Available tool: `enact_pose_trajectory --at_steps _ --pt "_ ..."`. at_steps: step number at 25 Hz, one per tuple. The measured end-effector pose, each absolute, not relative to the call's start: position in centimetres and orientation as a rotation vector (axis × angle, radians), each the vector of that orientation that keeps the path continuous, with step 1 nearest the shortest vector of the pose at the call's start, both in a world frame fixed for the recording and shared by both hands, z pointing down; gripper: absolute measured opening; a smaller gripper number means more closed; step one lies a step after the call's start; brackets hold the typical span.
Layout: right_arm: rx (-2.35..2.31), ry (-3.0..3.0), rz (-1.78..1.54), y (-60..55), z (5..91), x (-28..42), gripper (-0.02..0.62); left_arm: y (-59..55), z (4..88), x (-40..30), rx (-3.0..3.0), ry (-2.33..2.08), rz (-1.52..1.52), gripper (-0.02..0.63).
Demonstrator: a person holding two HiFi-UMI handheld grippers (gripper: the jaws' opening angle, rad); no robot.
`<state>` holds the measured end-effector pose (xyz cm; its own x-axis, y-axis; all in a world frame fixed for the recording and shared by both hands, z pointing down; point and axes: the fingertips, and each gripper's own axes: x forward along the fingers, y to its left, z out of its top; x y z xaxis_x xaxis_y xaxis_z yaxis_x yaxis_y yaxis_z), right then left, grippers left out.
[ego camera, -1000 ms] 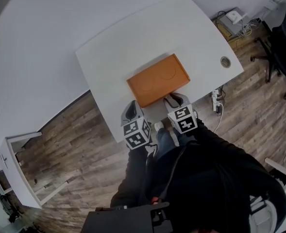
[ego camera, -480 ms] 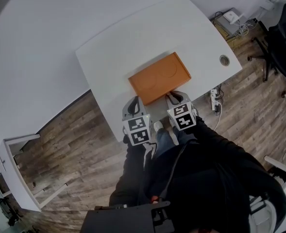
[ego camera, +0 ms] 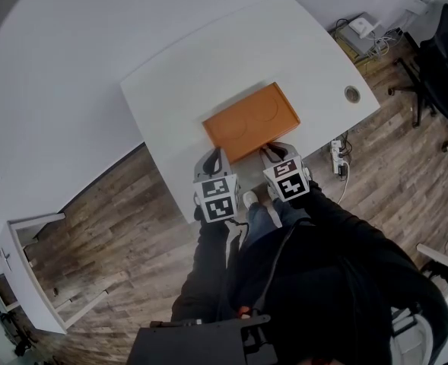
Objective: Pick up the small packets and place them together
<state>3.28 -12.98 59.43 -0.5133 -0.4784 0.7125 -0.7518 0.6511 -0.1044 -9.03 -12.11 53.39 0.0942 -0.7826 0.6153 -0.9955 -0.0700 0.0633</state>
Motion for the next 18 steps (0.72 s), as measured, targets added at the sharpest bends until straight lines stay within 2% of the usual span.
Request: enact_pose_trajectory --at_steps 18 --pt "0.943 -2.178 0.548 -16.7 59.5 2.3 0.075 -16.1 53.4 -10.1 1.871 -1.722 0.516 -0.003"
